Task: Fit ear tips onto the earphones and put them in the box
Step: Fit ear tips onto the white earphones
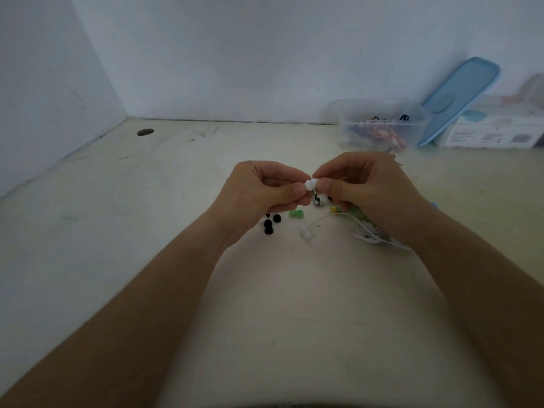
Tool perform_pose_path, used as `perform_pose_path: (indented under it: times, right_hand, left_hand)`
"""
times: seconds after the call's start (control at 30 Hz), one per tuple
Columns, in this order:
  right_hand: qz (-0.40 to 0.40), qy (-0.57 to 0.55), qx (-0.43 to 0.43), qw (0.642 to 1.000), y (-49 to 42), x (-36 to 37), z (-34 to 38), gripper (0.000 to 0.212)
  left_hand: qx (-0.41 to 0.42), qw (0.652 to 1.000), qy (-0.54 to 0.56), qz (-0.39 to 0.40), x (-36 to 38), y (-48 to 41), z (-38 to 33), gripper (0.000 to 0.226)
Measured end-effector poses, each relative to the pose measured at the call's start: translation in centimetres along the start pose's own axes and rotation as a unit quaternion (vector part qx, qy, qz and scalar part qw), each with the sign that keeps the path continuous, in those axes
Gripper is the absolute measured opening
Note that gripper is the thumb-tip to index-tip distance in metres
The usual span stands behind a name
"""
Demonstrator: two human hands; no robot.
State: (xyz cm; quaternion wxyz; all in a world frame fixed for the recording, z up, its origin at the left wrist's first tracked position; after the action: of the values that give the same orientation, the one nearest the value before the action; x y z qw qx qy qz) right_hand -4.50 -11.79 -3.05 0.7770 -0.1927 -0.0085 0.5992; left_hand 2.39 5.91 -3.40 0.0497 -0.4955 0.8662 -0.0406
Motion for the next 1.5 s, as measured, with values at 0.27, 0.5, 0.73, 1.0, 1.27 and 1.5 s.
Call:
perform_pose_path:
  times: [0.27, 0.5, 0.73, 1.0, 1.27, 1.5]
  right_hand:
    - [-0.004, 0.028, -0.020, 0.999, 0.1, 0.2, 0.3, 0.023]
    - [0.020, -0.018, 0.010, 1.000, 0.1, 0.0, 0.2, 0.009]
    - [0.022, -0.016, 0.009, 1.000, 0.2, 0.0, 0.3, 0.021]
    - [-0.008, -0.031, 0.034, 0.999, 0.0, -0.2, 0.1, 0.014]
    - [-0.057, 0.107, -0.014, 0.993, -0.2, -1.1, 0.3, 0.015]
    - [0.105, 0.299, 0.038, 0.948, -0.2, -3.6, 2.2, 0.011]
  left_hand:
    - [0.001, 1.000, 0.005, -0.004, 0.0, 0.1, 0.0, 0.027]
    - [0.002, 1.000, 0.025, 0.007, 0.1, 0.0, 0.0, 0.025]
    - [0.006, 1.000, 0.018, 0.002, 0.1, 0.0, 0.1, 0.027]
    - [0.033, 0.999, -0.026, 0.022, 0.1, 0.0, -0.4, 0.022]
    - [0.086, 0.992, -0.089, 0.035, 0.7, 0.3, -0.8, 0.025]
    - [0.184, 0.918, -0.348, 0.043, 2.4, 0.2, 0.9, 0.023]
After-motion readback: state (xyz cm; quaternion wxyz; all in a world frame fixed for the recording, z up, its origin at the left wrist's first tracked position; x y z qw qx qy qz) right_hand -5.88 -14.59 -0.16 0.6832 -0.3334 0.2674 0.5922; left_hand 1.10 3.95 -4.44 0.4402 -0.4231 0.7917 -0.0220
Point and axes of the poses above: each hand's wrist, its own y-axis away from the middle knuckle, its own x-axis out of the palm, z = x × y, the point moved 2 cm from there along -y, towards the middle knuckle, and after that the axes turned 7 degrees about -z, right-handed, at the moved point
